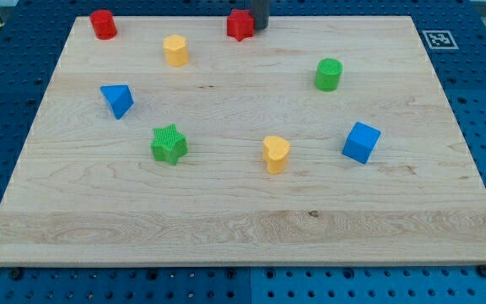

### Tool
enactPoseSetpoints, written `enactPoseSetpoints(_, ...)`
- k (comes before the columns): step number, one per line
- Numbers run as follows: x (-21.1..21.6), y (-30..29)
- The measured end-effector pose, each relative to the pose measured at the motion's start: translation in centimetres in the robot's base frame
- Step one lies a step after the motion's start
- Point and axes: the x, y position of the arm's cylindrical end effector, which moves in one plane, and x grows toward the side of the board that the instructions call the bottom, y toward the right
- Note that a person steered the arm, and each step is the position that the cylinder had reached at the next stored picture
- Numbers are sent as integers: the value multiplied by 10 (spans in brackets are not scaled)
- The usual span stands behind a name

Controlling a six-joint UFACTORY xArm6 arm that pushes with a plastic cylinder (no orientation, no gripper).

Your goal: Push the yellow heart slightly right and up

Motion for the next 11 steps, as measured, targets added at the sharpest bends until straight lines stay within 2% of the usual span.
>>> enactPoseSetpoints(2, 0, -10)
enactPoseSetpoints(3, 1, 49)
enactPoseSetpoints(4, 56, 93)
enactPoseSetpoints(6, 66, 94)
enactPoseSetpoints(8, 66, 50)
enactPoseSetpoints(9, 90, 37)
enactPoseSetpoints(10, 148, 14)
enactPoseSetpoints(11, 202, -35)
